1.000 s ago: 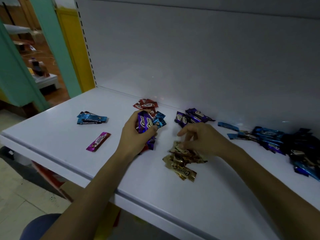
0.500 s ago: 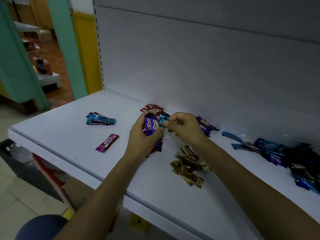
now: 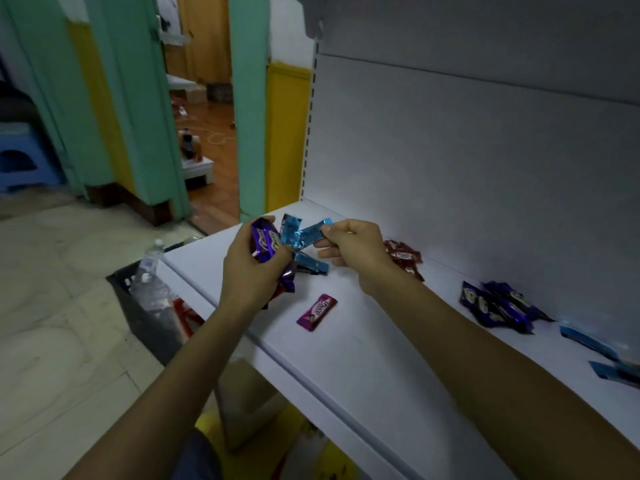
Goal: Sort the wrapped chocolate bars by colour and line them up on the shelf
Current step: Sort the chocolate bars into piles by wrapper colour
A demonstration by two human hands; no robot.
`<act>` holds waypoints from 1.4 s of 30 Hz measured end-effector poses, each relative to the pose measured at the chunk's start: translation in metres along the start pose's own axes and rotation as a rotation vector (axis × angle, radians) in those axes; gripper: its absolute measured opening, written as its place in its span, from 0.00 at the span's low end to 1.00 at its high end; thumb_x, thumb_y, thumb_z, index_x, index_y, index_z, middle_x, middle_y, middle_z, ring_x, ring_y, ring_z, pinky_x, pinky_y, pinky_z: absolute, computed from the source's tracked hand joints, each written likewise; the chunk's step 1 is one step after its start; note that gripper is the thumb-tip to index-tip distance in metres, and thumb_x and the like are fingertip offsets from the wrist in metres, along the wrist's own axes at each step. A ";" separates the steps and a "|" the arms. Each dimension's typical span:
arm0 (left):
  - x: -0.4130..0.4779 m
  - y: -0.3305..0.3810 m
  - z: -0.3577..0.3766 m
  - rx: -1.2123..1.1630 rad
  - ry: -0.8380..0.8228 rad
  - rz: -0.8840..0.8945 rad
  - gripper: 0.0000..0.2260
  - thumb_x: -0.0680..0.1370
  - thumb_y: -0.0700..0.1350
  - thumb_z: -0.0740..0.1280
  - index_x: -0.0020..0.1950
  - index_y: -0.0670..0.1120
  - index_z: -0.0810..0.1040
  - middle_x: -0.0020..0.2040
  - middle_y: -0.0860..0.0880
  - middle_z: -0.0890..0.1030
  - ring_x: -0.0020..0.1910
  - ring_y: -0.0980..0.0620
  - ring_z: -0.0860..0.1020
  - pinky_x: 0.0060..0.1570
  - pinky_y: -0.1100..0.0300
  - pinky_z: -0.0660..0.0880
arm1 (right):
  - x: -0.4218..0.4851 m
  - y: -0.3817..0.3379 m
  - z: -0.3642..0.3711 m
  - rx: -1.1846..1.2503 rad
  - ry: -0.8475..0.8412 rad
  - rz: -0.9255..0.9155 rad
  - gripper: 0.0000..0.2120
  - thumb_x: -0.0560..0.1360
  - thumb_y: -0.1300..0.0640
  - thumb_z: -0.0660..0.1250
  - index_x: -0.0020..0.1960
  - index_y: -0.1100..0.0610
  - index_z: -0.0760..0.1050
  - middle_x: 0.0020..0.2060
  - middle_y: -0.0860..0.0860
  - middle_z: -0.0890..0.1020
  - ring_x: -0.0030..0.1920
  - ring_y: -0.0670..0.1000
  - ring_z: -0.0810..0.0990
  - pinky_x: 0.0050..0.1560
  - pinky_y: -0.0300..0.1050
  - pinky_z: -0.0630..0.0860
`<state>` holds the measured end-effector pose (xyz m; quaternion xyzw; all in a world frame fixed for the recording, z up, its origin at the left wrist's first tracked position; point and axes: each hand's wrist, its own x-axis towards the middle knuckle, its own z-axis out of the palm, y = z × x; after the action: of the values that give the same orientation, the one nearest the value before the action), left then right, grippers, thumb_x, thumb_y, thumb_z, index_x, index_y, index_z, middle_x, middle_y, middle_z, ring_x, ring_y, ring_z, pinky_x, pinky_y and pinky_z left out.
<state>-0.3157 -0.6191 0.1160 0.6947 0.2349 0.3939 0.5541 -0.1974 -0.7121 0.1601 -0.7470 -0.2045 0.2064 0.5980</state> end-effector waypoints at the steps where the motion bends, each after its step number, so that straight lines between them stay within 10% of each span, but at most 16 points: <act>1: 0.000 -0.005 -0.007 0.002 0.003 -0.021 0.16 0.72 0.45 0.72 0.55 0.57 0.72 0.50 0.47 0.81 0.47 0.45 0.82 0.48 0.47 0.80 | 0.007 0.004 0.005 0.017 0.010 0.049 0.04 0.77 0.59 0.66 0.47 0.59 0.77 0.36 0.51 0.82 0.31 0.45 0.79 0.25 0.32 0.72; 15: 0.000 -0.031 -0.017 0.071 -0.062 0.049 0.19 0.76 0.42 0.69 0.64 0.55 0.70 0.56 0.50 0.79 0.50 0.48 0.81 0.51 0.49 0.80 | 0.034 0.033 0.036 -0.256 0.215 -0.137 0.13 0.75 0.48 0.68 0.41 0.58 0.75 0.35 0.48 0.78 0.39 0.48 0.77 0.38 0.41 0.73; 22: -0.001 -0.035 -0.018 0.108 -0.036 0.083 0.19 0.75 0.45 0.70 0.63 0.57 0.70 0.52 0.57 0.79 0.47 0.50 0.81 0.51 0.49 0.80 | 0.000 0.023 0.036 -0.135 -0.190 -0.244 0.08 0.74 0.58 0.69 0.45 0.64 0.79 0.37 0.58 0.82 0.34 0.45 0.79 0.36 0.39 0.77; 26: 0.000 -0.036 -0.015 0.113 -0.014 0.062 0.19 0.76 0.46 0.69 0.65 0.55 0.68 0.56 0.51 0.79 0.51 0.51 0.80 0.51 0.57 0.79 | 0.012 0.016 0.024 0.041 0.079 -0.214 0.04 0.76 0.59 0.66 0.49 0.60 0.77 0.40 0.52 0.83 0.32 0.42 0.80 0.30 0.32 0.74; 30: 0.000 -0.033 -0.014 0.167 0.011 0.058 0.18 0.76 0.49 0.69 0.64 0.50 0.71 0.50 0.56 0.77 0.47 0.60 0.77 0.43 0.72 0.73 | 0.028 0.033 0.013 -0.397 0.126 -0.484 0.05 0.73 0.57 0.71 0.48 0.57 0.80 0.41 0.48 0.83 0.41 0.43 0.82 0.43 0.38 0.80; 35: 0.001 -0.035 -0.014 0.152 0.014 0.082 0.13 0.74 0.51 0.71 0.55 0.48 0.74 0.44 0.56 0.79 0.43 0.59 0.79 0.43 0.63 0.76 | 0.027 0.053 0.011 -0.877 -0.113 -0.549 0.13 0.73 0.44 0.69 0.52 0.51 0.82 0.49 0.47 0.83 0.47 0.46 0.79 0.46 0.44 0.76; 42: 0.000 -0.034 -0.013 0.103 -0.021 0.105 0.15 0.74 0.48 0.72 0.59 0.49 0.77 0.47 0.57 0.81 0.45 0.60 0.80 0.44 0.71 0.75 | 0.011 0.035 0.029 -0.467 -0.092 -0.569 0.16 0.76 0.45 0.65 0.44 0.58 0.82 0.37 0.48 0.83 0.39 0.46 0.80 0.42 0.41 0.77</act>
<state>-0.3230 -0.6023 0.0846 0.7377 0.2124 0.4025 0.4987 -0.2025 -0.6900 0.1192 -0.7665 -0.4721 0.0129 0.4353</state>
